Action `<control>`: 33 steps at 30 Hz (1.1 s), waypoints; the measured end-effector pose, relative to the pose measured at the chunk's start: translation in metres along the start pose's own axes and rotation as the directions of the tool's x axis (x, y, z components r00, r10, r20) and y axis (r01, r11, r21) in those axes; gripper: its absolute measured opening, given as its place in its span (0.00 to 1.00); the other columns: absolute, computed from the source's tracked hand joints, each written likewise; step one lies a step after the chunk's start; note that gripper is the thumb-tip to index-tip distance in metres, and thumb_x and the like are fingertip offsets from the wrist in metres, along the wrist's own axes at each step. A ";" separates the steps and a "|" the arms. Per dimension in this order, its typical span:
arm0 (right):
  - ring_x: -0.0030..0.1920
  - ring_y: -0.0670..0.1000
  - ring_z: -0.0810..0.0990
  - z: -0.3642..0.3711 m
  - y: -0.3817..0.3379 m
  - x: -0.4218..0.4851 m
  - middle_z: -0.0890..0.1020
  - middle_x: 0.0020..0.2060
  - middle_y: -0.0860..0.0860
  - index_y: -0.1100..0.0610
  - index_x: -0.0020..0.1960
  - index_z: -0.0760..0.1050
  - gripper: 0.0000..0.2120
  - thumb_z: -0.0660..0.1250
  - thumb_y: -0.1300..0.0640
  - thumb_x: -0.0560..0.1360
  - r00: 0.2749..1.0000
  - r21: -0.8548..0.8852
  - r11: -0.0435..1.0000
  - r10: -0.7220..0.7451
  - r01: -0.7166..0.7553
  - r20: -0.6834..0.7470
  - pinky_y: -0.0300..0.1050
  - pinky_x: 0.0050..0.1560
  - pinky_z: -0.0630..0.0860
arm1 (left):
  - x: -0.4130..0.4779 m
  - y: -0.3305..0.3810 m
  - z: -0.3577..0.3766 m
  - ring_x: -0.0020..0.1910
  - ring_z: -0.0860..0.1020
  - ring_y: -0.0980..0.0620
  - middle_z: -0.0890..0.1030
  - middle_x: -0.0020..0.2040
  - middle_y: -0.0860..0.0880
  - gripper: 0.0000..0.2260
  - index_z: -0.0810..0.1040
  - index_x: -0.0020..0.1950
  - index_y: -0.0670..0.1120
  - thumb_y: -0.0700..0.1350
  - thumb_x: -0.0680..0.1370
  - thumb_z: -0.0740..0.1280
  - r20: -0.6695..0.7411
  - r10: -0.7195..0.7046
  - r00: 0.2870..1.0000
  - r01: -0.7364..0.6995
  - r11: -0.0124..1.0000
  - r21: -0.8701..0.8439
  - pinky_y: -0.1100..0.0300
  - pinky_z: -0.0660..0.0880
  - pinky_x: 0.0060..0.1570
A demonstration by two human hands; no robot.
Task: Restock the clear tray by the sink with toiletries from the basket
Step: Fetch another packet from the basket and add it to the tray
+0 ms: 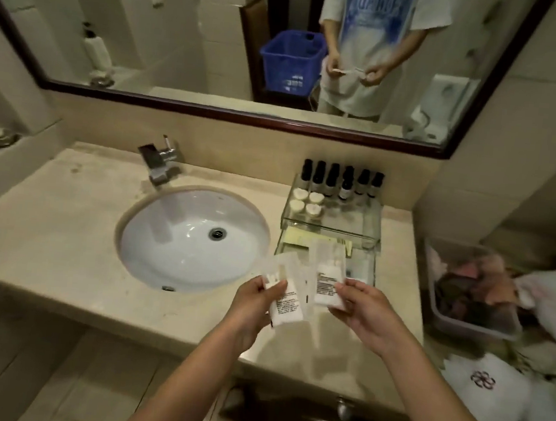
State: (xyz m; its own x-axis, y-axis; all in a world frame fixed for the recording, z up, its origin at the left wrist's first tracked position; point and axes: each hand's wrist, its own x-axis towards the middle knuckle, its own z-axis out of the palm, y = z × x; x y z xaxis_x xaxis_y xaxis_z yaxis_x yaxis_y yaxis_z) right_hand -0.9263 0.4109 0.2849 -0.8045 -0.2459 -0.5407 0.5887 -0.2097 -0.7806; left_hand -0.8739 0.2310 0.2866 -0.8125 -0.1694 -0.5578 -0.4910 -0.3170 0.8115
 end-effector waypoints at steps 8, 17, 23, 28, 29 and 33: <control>0.35 0.52 0.83 -0.021 -0.023 0.048 0.84 0.37 0.57 0.64 0.44 0.77 0.03 0.65 0.69 0.73 0.994 -0.006 1.000 -0.002 0.002 -0.107 0.46 0.33 0.82 | 0.072 0.029 0.043 0.38 0.81 0.50 0.83 0.40 0.47 0.10 0.78 0.50 0.43 0.45 0.82 0.58 0.157 -0.075 0.985 0.054 0.989 0.136 0.59 0.77 0.35; 0.42 0.54 0.80 0.002 -0.022 0.120 0.82 0.44 0.57 0.58 0.52 0.73 0.10 0.67 0.68 0.73 0.970 -0.080 0.994 0.051 -0.072 -0.237 0.45 0.40 0.77 | 0.144 0.054 0.058 0.51 0.82 0.47 0.84 0.50 0.44 0.21 0.80 0.55 0.45 0.53 0.83 0.49 0.358 -0.194 0.913 0.115 0.966 0.230 0.50 0.77 0.57; 0.28 0.54 0.79 -0.002 -0.032 0.131 0.81 0.35 0.60 0.63 0.52 0.74 0.15 0.56 0.71 0.68 0.967 0.580 0.785 0.254 -0.215 0.015 0.43 0.31 0.79 | 0.192 0.063 0.045 0.58 0.77 0.56 0.78 0.59 0.53 0.19 0.68 0.69 0.54 0.44 0.79 0.63 0.499 -0.117 0.859 -0.031 0.960 0.278 0.64 0.77 0.51; 0.25 0.50 0.75 -0.005 -0.028 0.143 0.79 0.38 0.63 0.68 0.54 0.74 0.17 0.57 0.63 0.69 0.913 0.581 0.744 0.407 -0.329 -0.004 0.38 0.27 0.76 | 0.219 0.069 0.047 0.50 0.77 0.54 0.80 0.51 0.51 0.11 0.77 0.57 0.47 0.38 0.75 0.67 0.556 -0.035 0.830 -0.192 0.919 0.343 0.68 0.75 0.44; 0.26 0.51 0.76 -0.007 -0.028 0.144 0.79 0.41 0.63 0.66 0.57 0.74 0.16 0.56 0.62 0.72 0.909 0.548 0.766 0.417 -0.337 -0.024 0.39 0.28 0.77 | 0.222 0.069 0.047 0.46 0.78 0.53 0.81 0.46 0.50 0.06 0.79 0.51 0.45 0.38 0.75 0.68 0.528 -0.026 0.849 -0.196 0.912 0.361 0.67 0.75 0.43; 0.37 0.55 0.81 -0.021 -0.032 0.145 0.81 0.47 0.59 0.61 0.59 0.75 0.22 0.54 0.45 0.80 0.910 0.295 0.893 0.391 -0.340 -0.136 0.45 0.35 0.79 | 0.230 0.064 0.041 0.39 0.75 0.53 0.80 0.38 0.49 0.03 0.79 0.41 0.44 0.40 0.75 0.68 0.372 -0.032 0.928 -0.151 0.879 0.452 0.61 0.72 0.41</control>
State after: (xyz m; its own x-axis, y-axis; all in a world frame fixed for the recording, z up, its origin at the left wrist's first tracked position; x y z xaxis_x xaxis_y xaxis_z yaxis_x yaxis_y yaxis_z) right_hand -1.0630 0.4016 0.2248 -0.5124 -0.1772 -0.8403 0.8223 -0.3832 -0.4206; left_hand -1.1047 0.2104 0.2176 -0.8548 0.2004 -0.4787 -0.4513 0.1686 0.8763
